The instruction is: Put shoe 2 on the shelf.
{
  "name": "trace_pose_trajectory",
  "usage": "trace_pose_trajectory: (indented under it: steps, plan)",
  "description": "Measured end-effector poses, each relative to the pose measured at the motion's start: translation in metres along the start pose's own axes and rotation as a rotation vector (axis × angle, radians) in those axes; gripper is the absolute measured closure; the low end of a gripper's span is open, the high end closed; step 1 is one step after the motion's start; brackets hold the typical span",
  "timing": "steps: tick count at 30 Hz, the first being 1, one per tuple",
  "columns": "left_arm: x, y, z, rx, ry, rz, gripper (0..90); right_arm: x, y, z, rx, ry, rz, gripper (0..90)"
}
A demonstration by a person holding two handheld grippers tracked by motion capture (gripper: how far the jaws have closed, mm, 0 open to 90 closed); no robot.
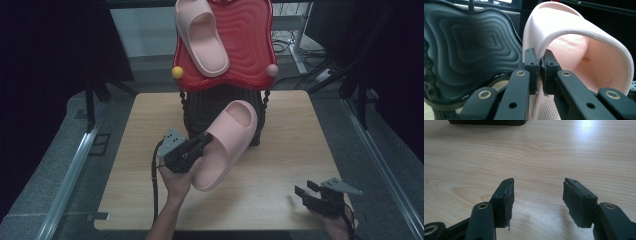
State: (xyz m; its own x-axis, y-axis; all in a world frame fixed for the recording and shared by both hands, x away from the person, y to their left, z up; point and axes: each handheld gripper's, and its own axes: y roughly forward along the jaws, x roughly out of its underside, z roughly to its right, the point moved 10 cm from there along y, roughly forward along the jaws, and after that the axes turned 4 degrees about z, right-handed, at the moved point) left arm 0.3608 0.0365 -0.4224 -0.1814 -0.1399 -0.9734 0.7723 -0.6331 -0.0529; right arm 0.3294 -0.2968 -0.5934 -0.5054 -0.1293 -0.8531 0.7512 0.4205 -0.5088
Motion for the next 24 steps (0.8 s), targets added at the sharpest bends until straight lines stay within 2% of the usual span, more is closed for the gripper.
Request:
trace_pose_trajectory:
  steps: [9,16,24]
  plan:
    - [-0.022,0.009,0.002,-0.007,0.018,0.027,84.6,0.000,0.001,0.000,-0.004,-0.005,0.002,42.3]
    - [-0.035,0.012,0.000,-0.017,0.012,0.046,84.7,0.000,0.001,-0.001,-0.008,-0.009,0.001,41.7]
    - [-0.059,0.014,-0.001,-0.031,0.029,0.074,84.7,-0.001,0.000,-0.001,-0.009,-0.006,0.006,41.6]
